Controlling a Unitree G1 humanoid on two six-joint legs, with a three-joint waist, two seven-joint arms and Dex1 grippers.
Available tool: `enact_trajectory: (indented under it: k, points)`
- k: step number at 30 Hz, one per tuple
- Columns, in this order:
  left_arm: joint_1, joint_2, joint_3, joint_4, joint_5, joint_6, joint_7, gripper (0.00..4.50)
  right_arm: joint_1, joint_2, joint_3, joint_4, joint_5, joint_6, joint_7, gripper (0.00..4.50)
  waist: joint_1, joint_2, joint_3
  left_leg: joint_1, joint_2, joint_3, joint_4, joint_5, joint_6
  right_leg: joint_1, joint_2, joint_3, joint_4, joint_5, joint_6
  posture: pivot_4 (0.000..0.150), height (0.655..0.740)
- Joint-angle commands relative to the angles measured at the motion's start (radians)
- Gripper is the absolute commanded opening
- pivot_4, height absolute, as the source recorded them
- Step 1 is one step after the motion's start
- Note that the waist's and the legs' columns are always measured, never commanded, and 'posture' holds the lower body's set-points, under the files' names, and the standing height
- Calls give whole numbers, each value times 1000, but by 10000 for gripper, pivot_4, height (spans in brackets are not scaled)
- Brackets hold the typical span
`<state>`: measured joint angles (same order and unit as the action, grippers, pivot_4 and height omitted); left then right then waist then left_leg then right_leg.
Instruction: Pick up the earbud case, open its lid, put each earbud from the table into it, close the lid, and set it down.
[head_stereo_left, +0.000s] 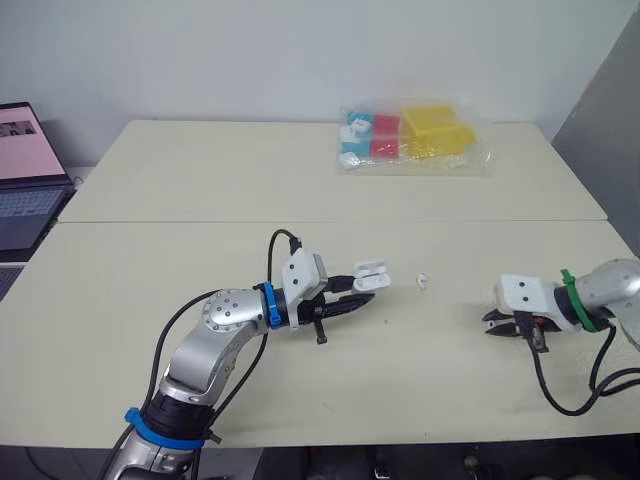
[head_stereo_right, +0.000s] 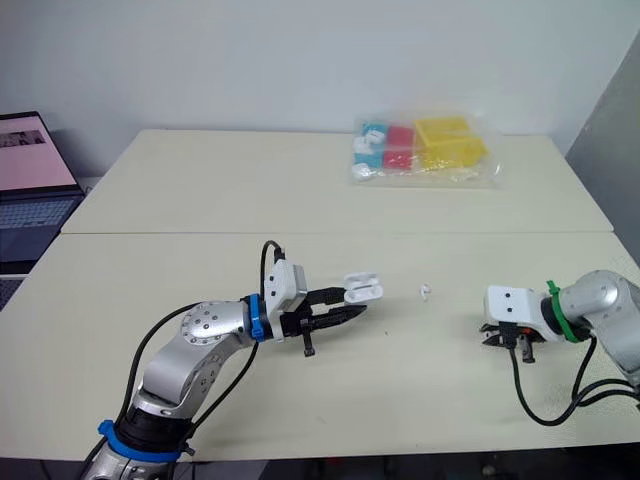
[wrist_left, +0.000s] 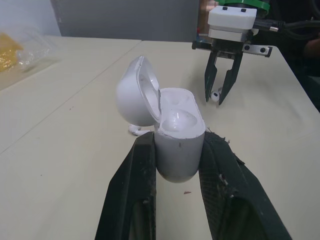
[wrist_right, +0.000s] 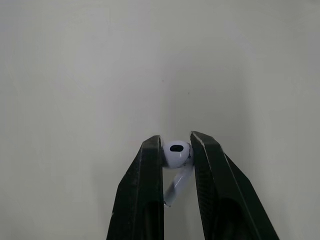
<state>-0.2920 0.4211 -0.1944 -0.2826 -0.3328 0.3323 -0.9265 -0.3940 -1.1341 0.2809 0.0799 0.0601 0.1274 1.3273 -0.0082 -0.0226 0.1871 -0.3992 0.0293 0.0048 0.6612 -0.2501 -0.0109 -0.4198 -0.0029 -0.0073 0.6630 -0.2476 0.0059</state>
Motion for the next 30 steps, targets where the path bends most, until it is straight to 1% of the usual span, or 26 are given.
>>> enact_trajectory:
  k: [1, 4, 7, 8, 10, 11, 12, 13, 16, 18, 21, 24, 27, 30]
  points:
    - [6, 5, -7, -56, -14, 5, 6, 7970, -58, 18, 13, 86, -42, -83, 59, 4484, 2, 0, 0, 0, 0, 0, 0, 0, 0, 0, 0, 0, 0, 0, 0, 1500, 7400]
    - [9, 8, -7, -62, -15, 10, 8, 7970, -77, 38, 14, 120, -57, -96, 80, 4484, 4, 0, 0, 0, 0, -1, 0, 0, 0, 0, 0, 0, 0, 0, 0, 1500, 7400]
    - [14, 13, -7, -69, -12, 13, 13, 7970, -90, 49, 29, 141, -63, -67, 138, 4484, 4, 0, 0, 0, 1, -1, 0, 0, 0, 0, 0, 1, 0, 0, 0, 1500, 7400]
    - [15, 13, -7, -71, -12, 15, 15, 7970, -95, 56, 26, 148, -71, -61, 132, 4484, 4, 0, 0, 0, 1, -1, 0, 0, 0, 0, 0, 1, 0, 0, 0, 1500, 7400]
    - [19, 15, -8, -76, -13, 18, 17, 7970, -97, 64, 20, 151, -81, -58, 124, 11824, 4, 0, 0, 0, 1, -1, 0, 0, 0, 1, -1, 1, 1, 0, 0, 1500, 7400]
    - [21, 16, -8, -78, -13, 18, 19, 7970, -96, 65, 17, 152, -86, -62, 123, 14129, 4, 0, 0, 0, 1, -1, 0, 0, 0, 1, -1, 1, 1, 0, 0, 1500, 7400]
    - [23, 16, -10, -81, -13, 19, 21, 7970, -95, 64, 14, 151, -88, -66, 125, 17486, 5, 0, 0, 0, 1, -1, 0, 0, 0, 1, -1, 1, 1, 0, 0, 1500, 7400]
    - [24, 16, -10, -82, -14, 19, 23, 7970, -97, 65, 11, 154, -92, -85, 122, 21573, 5, 0, 0, 0, 1, -2, 1, 0, 0, 1, -1, 1, 1, 0, 0, 1500, 7400]
    - [23, 14, -13, -78, -11, 18, 24, 7970, -117, 64, -8, 163, -86, -128, 121, 31602, 6, 0, 0, 0, 1, -2, 0, 0, 0, 1, -1, 1, 1, 0, 0, 1500, 7400]
    - [22, 11, -16, -75, -9, 17, 26, 7970, -122, 46, -23, 145, -69, -127, 146, 32039, 6, 0, 0, 0, 0, -2, 0, 0, 0, 1, -1, 1, 1, 0, 0, 1500, 7400]
    - [17, 4, -21, -63, -6, 10, 28, 7970, -135, 17, -71, 95, -30, -67, 158, 32039, 6, 0, 0, 0, 1, -2, 0, 0, 0, 0, -1, 1, 1, 0, 0, 1500, 7400]
    - [15, 0, -21, -56, -4, 5, 29, 7970, -104, -25, -99, 20, -27, 35, 155, 32039, 7, 1, 0, 0, 1, -2, 0, 0, 0, 1, -2, 1, 1, 0, 0, 1500, 7400]
    - [15, -3, -23, -49, -2, 0, 28, 7970, -67, -31, -118, -57, -18, 134, 120, 32039, 7, 1, 0, 0, 1, -2, 1, 0, 0, 1, -2, 1, 1, 0, 0, 1500, 7400]
    - [13, -10, -34, -32, 7, -12, 25, 7970, -24, -43, -81, -190, -104, 372, 46, 32039, 7, 1, 0, 0, 1, -2, 1, 0, 0, 1, -2, 1, 2, 0, 0, 1500, 7400]
